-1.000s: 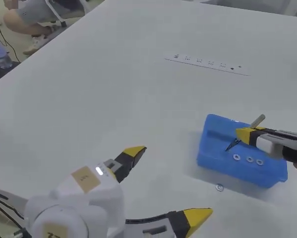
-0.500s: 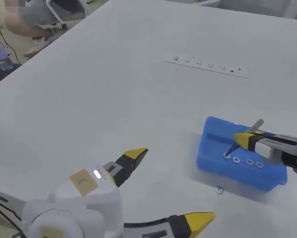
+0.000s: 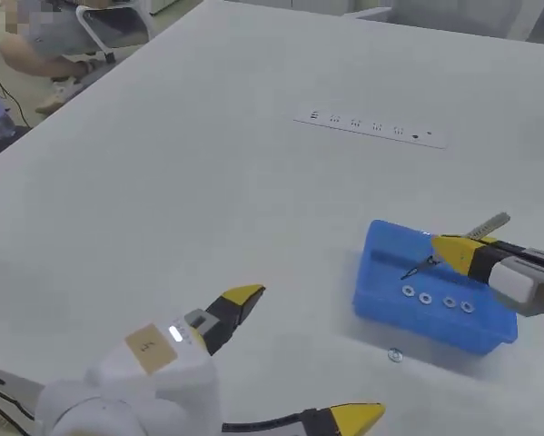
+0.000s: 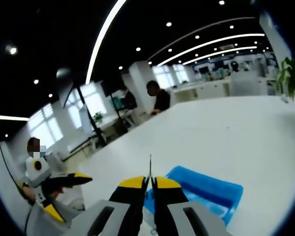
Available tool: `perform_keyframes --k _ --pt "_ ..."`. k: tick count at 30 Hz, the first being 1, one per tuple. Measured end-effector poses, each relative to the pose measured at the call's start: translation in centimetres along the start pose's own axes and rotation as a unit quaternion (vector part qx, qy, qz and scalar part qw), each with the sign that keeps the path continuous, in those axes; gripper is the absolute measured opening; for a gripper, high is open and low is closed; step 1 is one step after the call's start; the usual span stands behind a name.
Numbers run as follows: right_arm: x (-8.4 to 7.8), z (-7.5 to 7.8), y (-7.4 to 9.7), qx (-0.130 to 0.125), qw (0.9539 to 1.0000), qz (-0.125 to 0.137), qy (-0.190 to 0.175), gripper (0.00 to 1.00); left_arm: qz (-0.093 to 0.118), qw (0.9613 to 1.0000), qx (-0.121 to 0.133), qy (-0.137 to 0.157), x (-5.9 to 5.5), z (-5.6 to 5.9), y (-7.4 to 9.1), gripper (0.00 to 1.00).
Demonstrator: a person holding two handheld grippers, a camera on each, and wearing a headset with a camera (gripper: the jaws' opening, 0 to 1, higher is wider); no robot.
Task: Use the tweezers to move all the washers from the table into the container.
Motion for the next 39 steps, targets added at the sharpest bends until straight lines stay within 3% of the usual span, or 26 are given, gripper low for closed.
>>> perform_keyframes --k 5,8,16,21,30,36,39 --pt "-2.2 -0.8 0.2 0.011 0.9995 -0.028 0.008 0.03 -0.002 1.0 0.0 -0.001 -0.1 0.0 0.0 0.87" --pt "-3.9 -0.6 0.1 0.005 0.9978 -0.057 0.032 0.03 -0.005 1.0 0.001 -0.001 -0.1 0.0 0.0 0.87" --pt "-6.7 -0.4 -0.8 0.002 0.9934 -0.097 0.062 0.03 -0.009 1.0 0.002 -0.003 -0.3 0.0 0.1 0.86" --pt "-7.4 -0.1 -1.2 -0.005 0.9893 -0.114 0.091 0.03 -0.012 0.9999 0.003 -0.004 -0.4 -0.1 0.1 0.85" --pt "-7.7 -0.3 -1.3 0.003 0.9859 -0.124 0.111 0.03 -0.017 0.9998 0.005 -0.005 -0.5 -0.2 0.2 0.85" --pt "-7.9 -0.8 -1.4 0.022 0.979 -0.128 0.157 0.03 -0.017 0.9998 0.005 -0.005 -0.5 -0.2 0.2 0.85" --pt "-8.3 -2.0 -1.5 0.034 0.9732 -0.128 0.188 0.04 -0.019 0.9998 0.005 -0.007 -0.5 -0.2 0.2 0.85"
Point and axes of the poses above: the centre of the closed fingertips' face, and the gripper's own axes: y roughly backward along the fingers, z roughly to its right, x roughly out of its top, the point moved 3 cm from there along y, roughly backward along the fingers, and after that the axes turned 11 degrees about -x, right-handed, at the moved point
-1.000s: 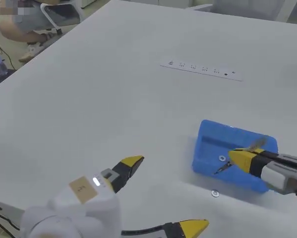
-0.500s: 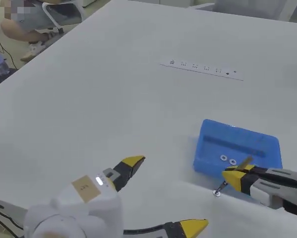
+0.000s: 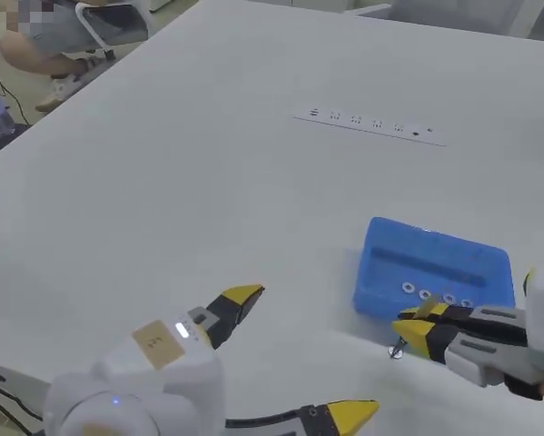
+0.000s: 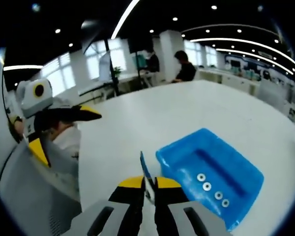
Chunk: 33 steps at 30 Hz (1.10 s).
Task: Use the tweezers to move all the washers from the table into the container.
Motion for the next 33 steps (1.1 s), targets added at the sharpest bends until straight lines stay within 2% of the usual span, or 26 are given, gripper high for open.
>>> perform_keyframes --k 5,8,14,19,23,25,26,30,33 --pt "0.0 0.0 -0.1 0.0 0.9987 -0.003 0.051 0.02 -0.001 1.0 0.001 0.0 0.0 0.0 0.0 0.84" --pt "0.1 0.0 -0.2 -0.008 0.9982 -0.011 0.059 0.02 0.005 1.0 -0.001 0.001 0.2 0.1 0.0 0.85" --pt "-0.1 0.4 0.1 -0.018 0.9985 -0.008 0.051 0.01 0.003 1.0 0.001 0.0 0.1 -0.1 0.0 0.85" --pt "0.9 0.4 1.0 -0.017 0.9991 0.011 0.037 0.02 0.002 1.0 0.002 0.0 0.1 0.0 0.0 0.85" --pt "2.1 0.5 1.7 -0.014 0.9991 0.039 0.005 0.02 0.001 1.0 0.002 0.0 0.0 -0.1 0.0 0.84" --pt "3.1 0.4 2.2 -0.009 0.9979 0.058 -0.029 0.02 0.0 1.0 0.002 0.0 0.0 0.0 0.0 0.84" --pt "3.7 0.6 2.4 -0.005 0.996 0.072 -0.052 0.02 0.001 1.0 0.002 -0.001 0.0 0.0 0.0 0.84" --pt "5.0 1.4 2.9 0.008 0.9877 0.101 -0.119 0.02 0.0 1.0 0.002 -0.001 0.0 0.0 0.0 0.84" --pt "5.4 2.4 2.9 0.0 0.9845 0.112 -0.135 0.02 0.0 1.0 0.001 -0.001 0.0 0.1 0.0 0.84"
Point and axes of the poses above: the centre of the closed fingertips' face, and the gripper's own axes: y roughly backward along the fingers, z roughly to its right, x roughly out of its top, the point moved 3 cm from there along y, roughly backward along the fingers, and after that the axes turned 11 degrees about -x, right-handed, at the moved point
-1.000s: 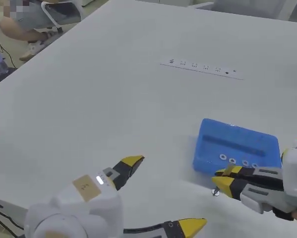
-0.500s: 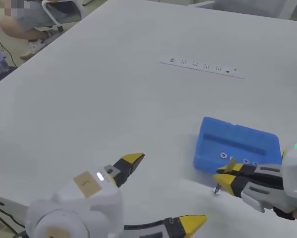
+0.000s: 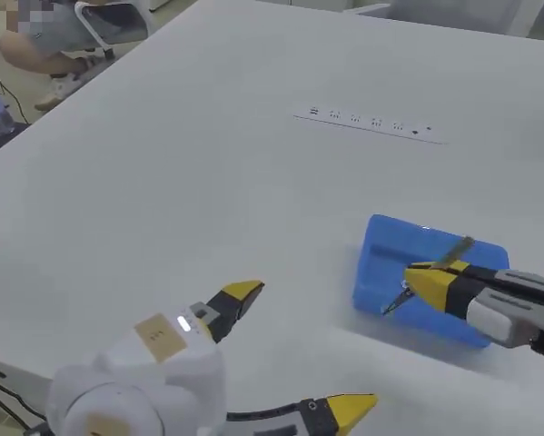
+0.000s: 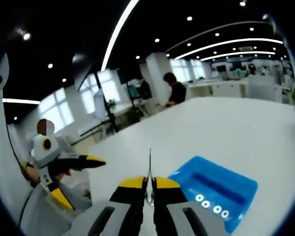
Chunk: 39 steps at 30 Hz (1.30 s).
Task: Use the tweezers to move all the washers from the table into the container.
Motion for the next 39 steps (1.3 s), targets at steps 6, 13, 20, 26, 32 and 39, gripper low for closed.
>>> perform_keyframes --k 6,13,20,26,32,39 --pt "0.9 1.8 -0.8 -0.031 0.9981 0.016 -0.051 0.02 -0.002 1.0 0.001 -0.001 -0.1 0.0 0.0 0.84" --pt "0.3 4.1 -2.6 -0.059 0.9944 0.003 -0.088 0.02 -0.006 1.0 0.0 0.0 -0.2 0.0 0.0 0.84" --pt "-0.4 5.4 -4.3 -0.075 0.9932 -0.01 -0.089 0.02 -0.01 0.9999 -0.001 -0.001 -0.3 0.0 0.0 0.84" --pt "-1.2 6.2 -5.5 -0.084 0.9927 -0.026 -0.083 0.02 -0.012 0.9999 -0.001 -0.001 -0.4 0.0 0.0 0.84" --pt "-1.9 6.9 -6.1 -0.091 0.9933 -0.039 -0.06 0.02 -0.013 0.9999 -0.001 0.0 -0.4 0.0 -0.1 0.83" --pt "-2.5 6.8 -6.4 -0.081 0.9956 -0.046 0.015 0.03 -0.006 1.0 -0.003 0.003 -0.1 0.2 -0.2 0.83"
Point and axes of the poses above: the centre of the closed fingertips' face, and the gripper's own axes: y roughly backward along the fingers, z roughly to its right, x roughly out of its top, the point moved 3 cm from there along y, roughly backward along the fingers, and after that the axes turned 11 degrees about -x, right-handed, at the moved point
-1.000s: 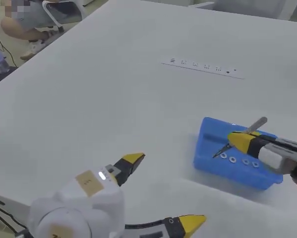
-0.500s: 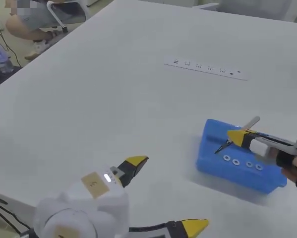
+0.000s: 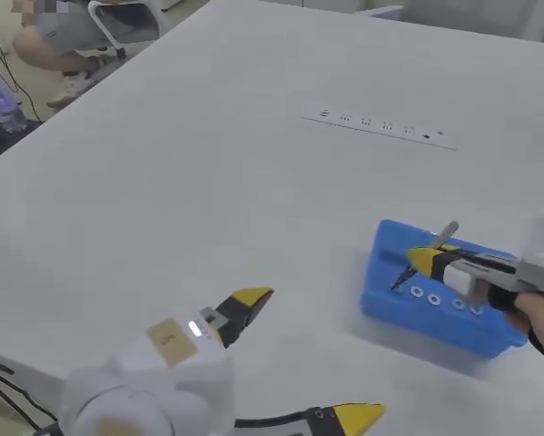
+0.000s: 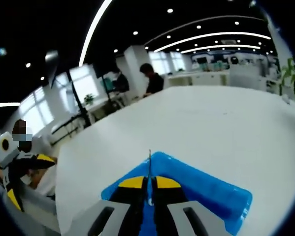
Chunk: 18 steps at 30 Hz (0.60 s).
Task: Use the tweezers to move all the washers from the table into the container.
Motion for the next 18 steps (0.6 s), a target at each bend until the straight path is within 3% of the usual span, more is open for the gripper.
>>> perform_keyframes --k 4,7,11,14,18 --pt "0.4 -0.7 0.4 0.006 0.9993 0.01 0.034 0.03 -0.003 1.0 0.002 -0.004 0.0 0.0 0.0 0.8" --pt "1.9 -1.8 1.5 0.025 0.997 0.051 0.053 0.03 0.009 0.9998 0.015 -0.009 0.4 -0.3 0.3 0.81" --pt "3.5 -2.8 3.5 0.031 0.9935 0.079 0.076 0.03 0.02 0.9997 0.016 -0.006 0.8 -0.3 0.5 0.8" --pt "4.0 -3.5 5.5 0.036 0.9906 0.088 0.098 0.03 0.027 0.9996 0.008 0.006 1.0 -0.2 0.5 0.79" --pt "3.5 -4.5 7.7 0.05 0.9872 0.078 0.13 0.03 0.015 0.9993 -0.001 0.034 0.9 -0.2 0.6 0.78"
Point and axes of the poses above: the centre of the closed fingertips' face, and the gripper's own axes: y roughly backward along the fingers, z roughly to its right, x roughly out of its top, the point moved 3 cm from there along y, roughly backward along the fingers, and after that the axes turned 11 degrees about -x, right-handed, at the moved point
